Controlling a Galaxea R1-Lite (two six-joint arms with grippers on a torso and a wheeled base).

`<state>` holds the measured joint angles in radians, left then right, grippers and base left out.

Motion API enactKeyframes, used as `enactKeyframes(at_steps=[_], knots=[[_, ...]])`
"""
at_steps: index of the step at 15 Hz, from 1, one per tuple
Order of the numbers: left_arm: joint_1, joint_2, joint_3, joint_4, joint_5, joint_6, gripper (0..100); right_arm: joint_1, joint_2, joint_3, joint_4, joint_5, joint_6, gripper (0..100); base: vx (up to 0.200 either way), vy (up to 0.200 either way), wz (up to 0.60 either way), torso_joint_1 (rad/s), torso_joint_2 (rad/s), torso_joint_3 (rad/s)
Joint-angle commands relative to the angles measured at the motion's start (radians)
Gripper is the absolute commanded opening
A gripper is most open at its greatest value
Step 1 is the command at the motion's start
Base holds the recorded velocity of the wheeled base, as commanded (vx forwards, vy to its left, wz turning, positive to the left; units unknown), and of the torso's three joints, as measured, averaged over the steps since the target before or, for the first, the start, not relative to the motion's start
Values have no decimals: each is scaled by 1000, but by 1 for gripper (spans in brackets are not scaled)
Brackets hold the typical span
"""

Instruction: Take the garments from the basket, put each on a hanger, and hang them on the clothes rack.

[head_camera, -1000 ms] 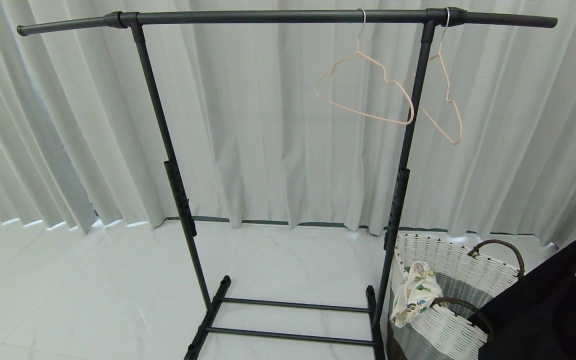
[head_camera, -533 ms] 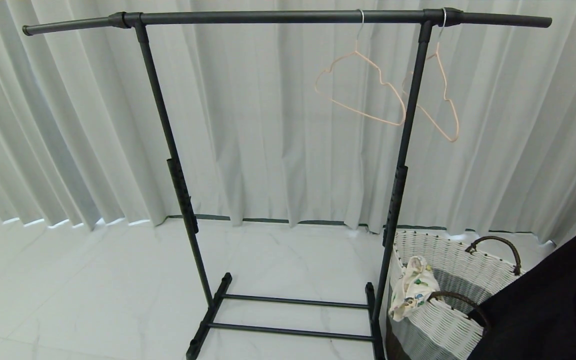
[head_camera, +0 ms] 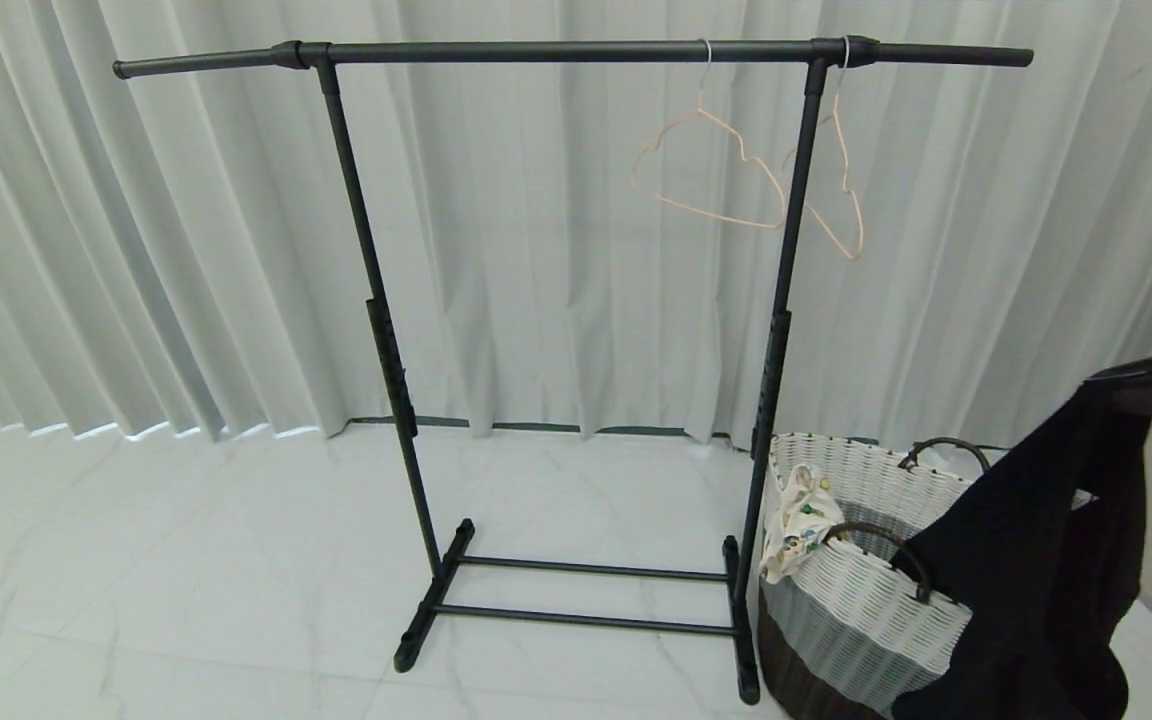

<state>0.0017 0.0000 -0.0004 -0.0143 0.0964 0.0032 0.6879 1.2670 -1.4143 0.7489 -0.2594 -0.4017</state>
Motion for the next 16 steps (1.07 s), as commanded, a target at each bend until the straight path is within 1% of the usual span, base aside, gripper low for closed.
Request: enactKeyframes(at_steps=[1,2,6,7,8,9,10,11,12,13,14,15,16], knots=[[0,0,0,0,0,1,100,65,97,1,-31,23,40,0,0,0,0,0,0,0],[0,0,0,0,0,1,100,79,115,3,-33,37,50,0,0,0,0,0,0,0],[0,0,0,0,-6,11,100,82,169,9,-33,86,53,0,0,0,0,0,0,0],[0,3,-9,-3,-92,12,100,82,175,9,-34,95,53,0,0,0,0,0,0,0],[-11,67,-110,-3,-228,-22,100,81,184,9,-42,104,53,0,0,0,0,0,0,0],[-12,206,-230,-3,-307,-65,100,82,195,11,-53,120,53,0,0,0,0,0,0,0],[-20,370,-349,-4,-317,-66,100,82,215,11,-71,140,53,0,0,0,0,0,0,0],[-48,506,-444,-4,-320,-65,100,82,236,11,-100,147,52,0,0,0,0,0,0,0],[-108,621,-524,-4,-319,-65,100,82,261,11,-143,150,52,0,0,0,0,0,0,0],[-198,730,-582,-4,-319,-65,100,82,281,9,-180,154,53,0,0,0,0,0,0,0],[-262,844,-616,-15,-314,-61,100,82,299,3,-203,169,52,0,0,0,0,0,0,0],[-293,891,-630,-30,-314,-61,100,82,305,-2,-207,180,52,0,0,0,0,0,0,0],[-428,1045,-665,-102,-284,-60,100,84,313,-14,-211,192,52,0,0,0,0,0,0,0]])
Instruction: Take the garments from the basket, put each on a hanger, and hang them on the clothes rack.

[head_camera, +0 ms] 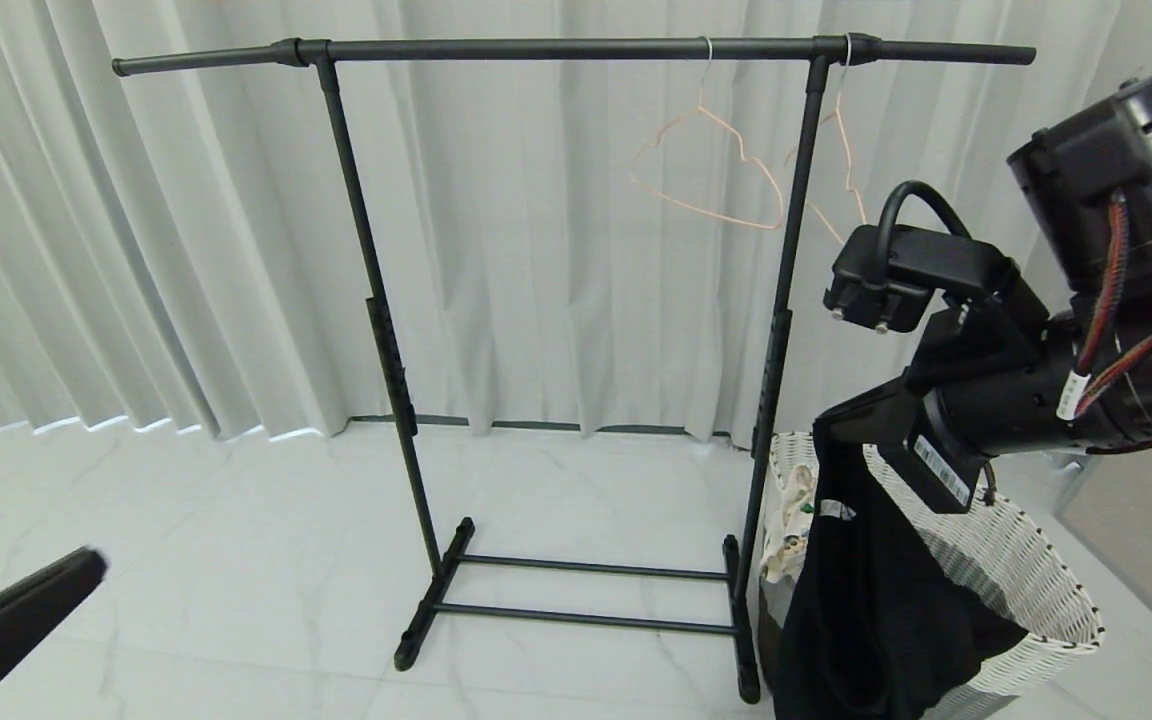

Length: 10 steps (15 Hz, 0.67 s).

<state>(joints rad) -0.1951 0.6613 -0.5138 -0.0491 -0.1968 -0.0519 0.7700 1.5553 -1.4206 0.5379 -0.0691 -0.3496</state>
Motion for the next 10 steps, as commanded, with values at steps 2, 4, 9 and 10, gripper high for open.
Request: enactKeyframes(at_steps=[2,4,9,10], knots=[[-408,566,-187,-133,128,-9,100,3,23,-12,-1,14,1,0,0,0,0,0,0,0],[-552,686,-209,-196,151,-13,100,3,22,-20,-1,48,1,0,0,0,0,0,0,0],[-731,965,-354,-215,146,-103,100,5,25,-57,-1,106,1,0,0,0,0,0,0,0],[-734,1020,-403,-215,148,-135,100,6,22,-55,-1,118,1,0,0,0,0,0,0,0]])
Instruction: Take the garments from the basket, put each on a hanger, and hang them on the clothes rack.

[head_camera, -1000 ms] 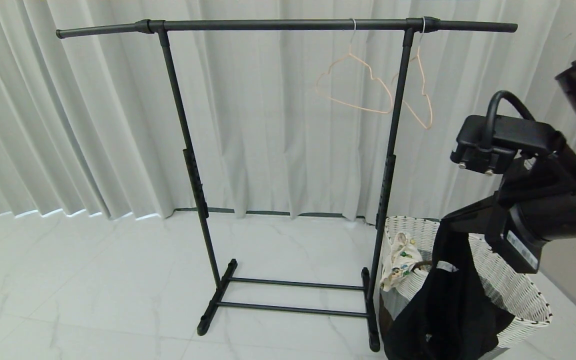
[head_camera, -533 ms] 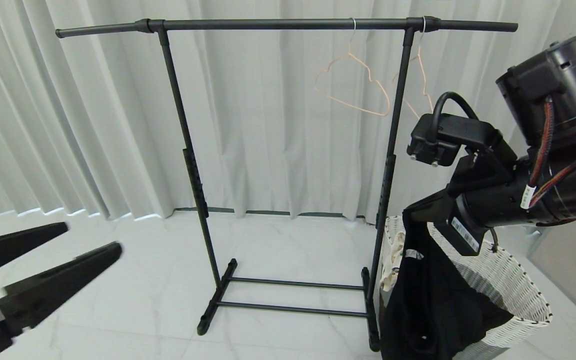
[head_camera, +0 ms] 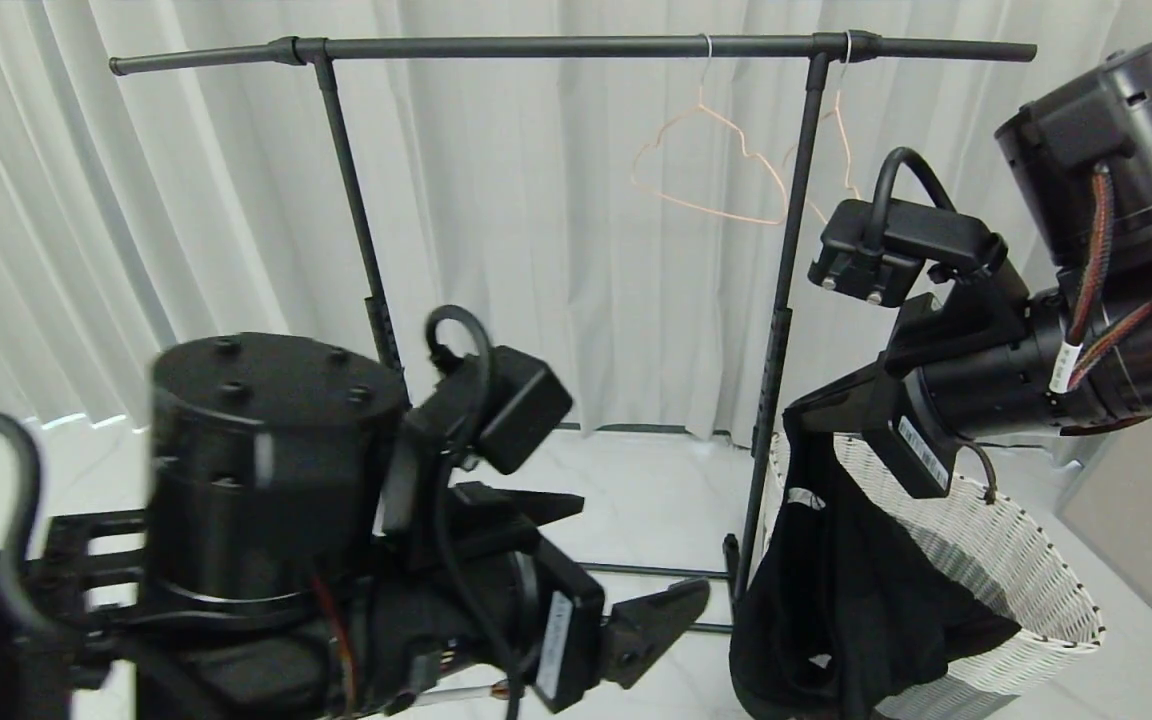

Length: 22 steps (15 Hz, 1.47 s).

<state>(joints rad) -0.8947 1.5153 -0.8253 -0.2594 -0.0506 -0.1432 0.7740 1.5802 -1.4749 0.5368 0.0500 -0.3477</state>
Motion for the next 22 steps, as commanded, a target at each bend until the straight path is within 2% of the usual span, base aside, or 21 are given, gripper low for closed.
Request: enactKeyframes(at_steps=[1,4,11,17,18,22], knots=[[-36,220,-133,-6,2,-52,100,2,-5,-2,0,5,-1,0,0,0,0,0,0,0],[-35,341,-210,-63,3,-59,100,30,-16,-2,0,7,-1,0,0,0,0,0,0,0],[10,506,-232,-78,25,-61,100,47,-43,1,3,21,-1,0,0,0,0,0,0,0],[30,528,-236,-104,46,-102,100,47,-59,19,9,19,-1,0,0,0,0,0,0,0],[30,528,-236,-110,46,-102,0,47,-60,21,9,19,-1,0,0,0,0,0,0,0],[28,516,-221,-113,63,-102,0,36,-63,42,11,13,-1,0,0,0,0,0,0,0]])
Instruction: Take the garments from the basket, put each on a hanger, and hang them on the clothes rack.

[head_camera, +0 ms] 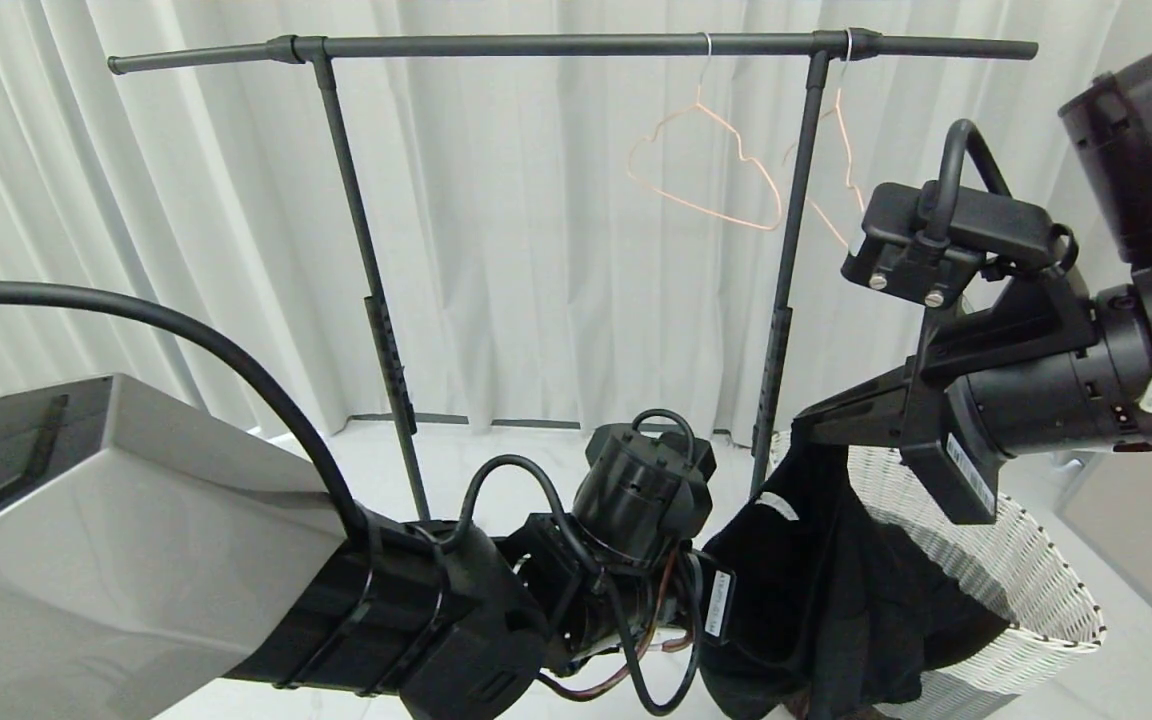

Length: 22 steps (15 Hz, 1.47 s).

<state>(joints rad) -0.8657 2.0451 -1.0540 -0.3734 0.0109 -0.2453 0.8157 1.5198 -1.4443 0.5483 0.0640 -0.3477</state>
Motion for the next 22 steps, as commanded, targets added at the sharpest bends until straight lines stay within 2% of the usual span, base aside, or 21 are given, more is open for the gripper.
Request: enactKeyframes(at_steps=[1,3,5,6,8,10,12,14,16,17,19,20,22], knots=[[1,-28,23,1,37,0,0,-26,0,33,-2,-4,-1,0,0,0,0,0,0,0],[17,-115,69,1,64,0,0,-66,14,54,-7,-4,-1,0,0,0,0,0,0,0],[63,-258,115,13,20,3,0,-70,40,53,-28,-1,1,0,0,0,0,0,0,0],[100,-335,120,59,-2,4,0,-67,63,54,-77,3,1,0,0,0,0,0,0,0],[160,-480,95,268,-8,4,0,-44,122,48,-179,16,22,0,0,0,0,0,0,0],[202,-612,58,436,-8,6,0,13,178,38,-284,16,114,0,0,0,0,0,0,0],[223,-700,22,542,-8,6,0,45,204,27,-346,13,167,0,0,0,0,0,0,0],[223,-744,-14,628,-8,6,0,45,201,24,-349,10,168,0,0,0,0,0,0,0],[220,-749,-43,648,-6,20,0,33,166,35,-338,-15,170,0,0,0,0,0,0,0],[221,-744,-46,646,-3,81,0,25,140,51,-318,-41,170,0,0,0,0,0,0,0],[221,-738,-43,646,-3,285,0,11,66,114,-303,-46,174,0,0,0,0,0,0,0],[221,-724,-44,645,-5,357,0,8,26,148,-303,-46,174,0,0,0,0,0,0,0],[209,-700,-66,643,-9,414,0,-12,-39,188,-301,-46,176,0,0,0,0,0,0,0]])
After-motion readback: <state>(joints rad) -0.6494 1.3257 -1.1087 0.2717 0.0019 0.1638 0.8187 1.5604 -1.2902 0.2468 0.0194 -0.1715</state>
